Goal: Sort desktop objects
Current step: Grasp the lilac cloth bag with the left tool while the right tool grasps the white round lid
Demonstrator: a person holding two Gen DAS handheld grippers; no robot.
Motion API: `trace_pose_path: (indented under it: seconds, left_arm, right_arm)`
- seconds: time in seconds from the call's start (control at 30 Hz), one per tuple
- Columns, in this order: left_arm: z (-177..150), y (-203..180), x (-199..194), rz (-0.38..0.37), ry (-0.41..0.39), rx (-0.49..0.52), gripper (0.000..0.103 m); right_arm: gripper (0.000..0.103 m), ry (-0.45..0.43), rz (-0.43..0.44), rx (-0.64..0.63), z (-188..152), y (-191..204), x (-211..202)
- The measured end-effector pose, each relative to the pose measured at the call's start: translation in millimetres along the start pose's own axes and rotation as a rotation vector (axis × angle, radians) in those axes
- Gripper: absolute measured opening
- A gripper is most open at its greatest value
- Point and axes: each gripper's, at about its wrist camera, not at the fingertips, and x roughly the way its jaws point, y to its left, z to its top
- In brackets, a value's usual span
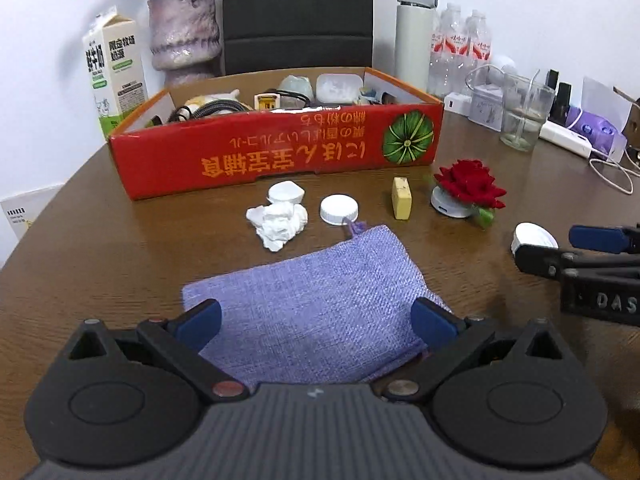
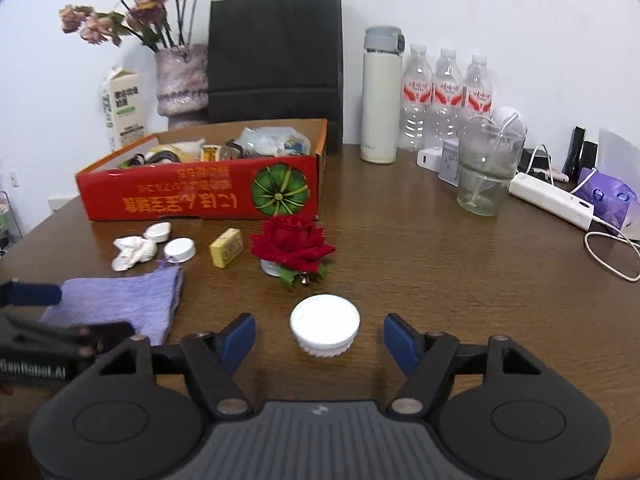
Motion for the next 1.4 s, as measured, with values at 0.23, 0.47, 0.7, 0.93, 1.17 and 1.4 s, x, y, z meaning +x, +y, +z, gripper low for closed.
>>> trace_pose_path:
  seconds: [0.23,0.47,0.7,0.93,1.17,1.4]
  left_arm:
    - [-0.9,2.6,5.5,-0.012,-0.001,-0.020,0.103]
    - [-4.6,-5.6,-0.8,-0.026,-0.034,-0.001,0.086]
    - [-4.7,-11.9,-14.7,-0.119,-0.015,-0.006,0.010]
    - [-55.1,-11.4,-75.0,-0.150,-0.059,-0.064,0.005]
    - [-105.5,-23.0,-159.9,-0.092,-0.168,0.001,0.005]
    - [-140.9,-26.6,-216.0,-0.054,-0.272,0.040,0.005]
  right_arm:
    - [0.043,0.041,0.000,0.005,2.0,-3.9,18.4]
    - [0.039,0.039,0.025,0.011,1.1,-2.5,15.3]
    - [0.039,0.018,0.092,0.026,-8.0,9.4,-6.6]
    - [0.039,-0.078,0.161,0.024,-36.3,25.1,-73.6]
    - [0.039,-0.189,0.178,-0.060,-77.6,42.0,-149.2]
    - [0.039,-0.254,0.192,-0.129,-125.4,57.1,-215.5]
